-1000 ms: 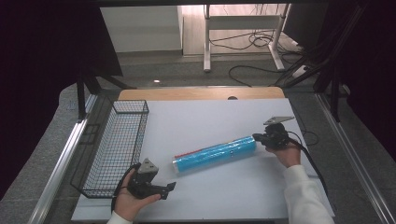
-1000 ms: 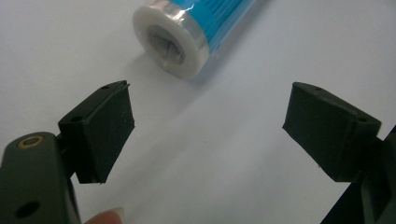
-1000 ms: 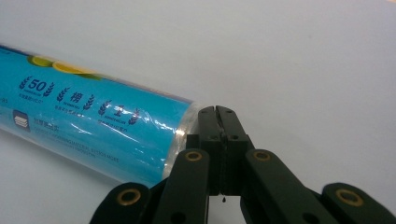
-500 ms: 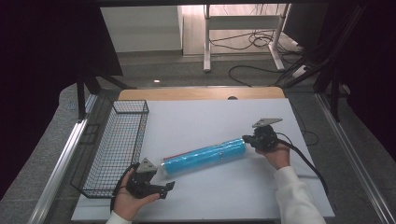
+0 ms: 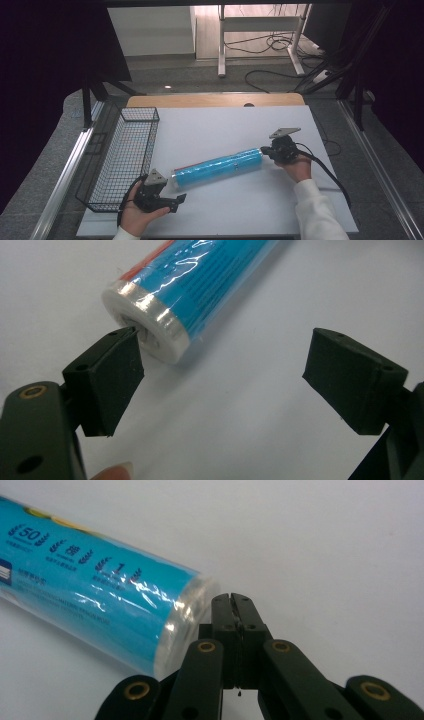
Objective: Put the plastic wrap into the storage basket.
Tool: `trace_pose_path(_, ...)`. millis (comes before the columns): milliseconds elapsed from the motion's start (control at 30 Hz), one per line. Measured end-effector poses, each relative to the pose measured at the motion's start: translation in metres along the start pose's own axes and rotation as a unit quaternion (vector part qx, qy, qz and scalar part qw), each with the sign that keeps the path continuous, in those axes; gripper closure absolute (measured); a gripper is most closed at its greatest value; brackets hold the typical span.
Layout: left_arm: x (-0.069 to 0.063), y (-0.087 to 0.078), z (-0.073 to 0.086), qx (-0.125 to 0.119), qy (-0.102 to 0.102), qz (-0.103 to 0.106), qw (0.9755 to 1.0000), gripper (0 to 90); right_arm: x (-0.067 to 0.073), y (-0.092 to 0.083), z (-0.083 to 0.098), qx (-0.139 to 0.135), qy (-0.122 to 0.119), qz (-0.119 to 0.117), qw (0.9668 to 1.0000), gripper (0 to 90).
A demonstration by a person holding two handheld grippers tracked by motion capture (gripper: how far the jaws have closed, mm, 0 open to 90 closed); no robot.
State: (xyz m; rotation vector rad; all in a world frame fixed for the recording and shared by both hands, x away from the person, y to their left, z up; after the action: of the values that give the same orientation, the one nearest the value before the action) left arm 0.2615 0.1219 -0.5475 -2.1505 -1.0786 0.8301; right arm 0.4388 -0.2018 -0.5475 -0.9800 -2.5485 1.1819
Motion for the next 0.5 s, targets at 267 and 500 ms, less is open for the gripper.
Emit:
trace_pose_path(267, 0.002, 0.0, 0.001, 0.001, -0.001, -0.002, 1.0, 15.5, 0.014, -0.034, 0.014, -0.029, 0.02, -0.013, 0.9993, 88.9)
trace_pose_path(500, 0.002, 0.0, 0.001, 0.001, -0.001, -0.003, 1.0, 15.5, 0.03, -0.071, 0.032, -0.05, 0.021, -0.011, 0.9985, 88.8)
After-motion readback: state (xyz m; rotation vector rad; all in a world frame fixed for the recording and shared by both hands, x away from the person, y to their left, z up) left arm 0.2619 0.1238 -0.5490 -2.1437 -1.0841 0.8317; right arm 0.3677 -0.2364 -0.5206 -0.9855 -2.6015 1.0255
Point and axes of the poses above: each handheld gripper's, and its own axes: y roughly forward along the jaws, z roughly out of its underside, x roughly to its left, the point moved 8 cm from there along y, roughly forward along the jaws, and after that the axes turned 8 degrees about -y, right-handed, at the moved point
